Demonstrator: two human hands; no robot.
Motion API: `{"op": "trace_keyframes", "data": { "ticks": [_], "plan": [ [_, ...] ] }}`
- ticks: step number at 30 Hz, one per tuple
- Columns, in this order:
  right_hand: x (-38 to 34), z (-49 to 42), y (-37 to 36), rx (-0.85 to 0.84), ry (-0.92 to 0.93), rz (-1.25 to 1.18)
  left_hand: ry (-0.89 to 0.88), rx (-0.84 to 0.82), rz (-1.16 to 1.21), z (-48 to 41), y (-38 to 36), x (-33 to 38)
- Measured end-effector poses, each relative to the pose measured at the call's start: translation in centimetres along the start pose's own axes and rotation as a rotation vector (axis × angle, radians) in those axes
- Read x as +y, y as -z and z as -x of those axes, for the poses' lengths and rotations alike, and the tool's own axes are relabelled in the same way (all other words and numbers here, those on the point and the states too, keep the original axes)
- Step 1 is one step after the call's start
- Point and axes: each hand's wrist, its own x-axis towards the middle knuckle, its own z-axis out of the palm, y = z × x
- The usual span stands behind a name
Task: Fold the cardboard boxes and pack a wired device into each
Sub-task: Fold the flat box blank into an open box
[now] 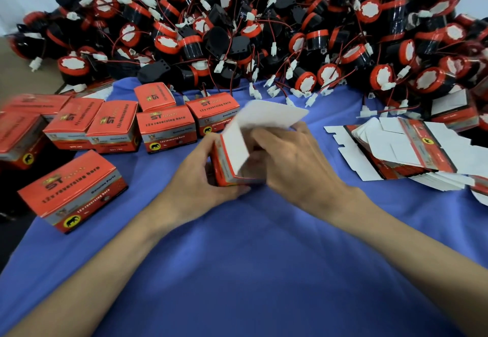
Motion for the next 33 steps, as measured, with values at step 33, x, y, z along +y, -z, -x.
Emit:
{"op": "trace_keyframes", "data": {
  "ticks": [33],
  "plan": [
    [0.6,0.2,-1.1,-0.233,-0.051,-0.003,0.455,0.039,0.759,0.3,-0.5,1.3]
  ]
}}
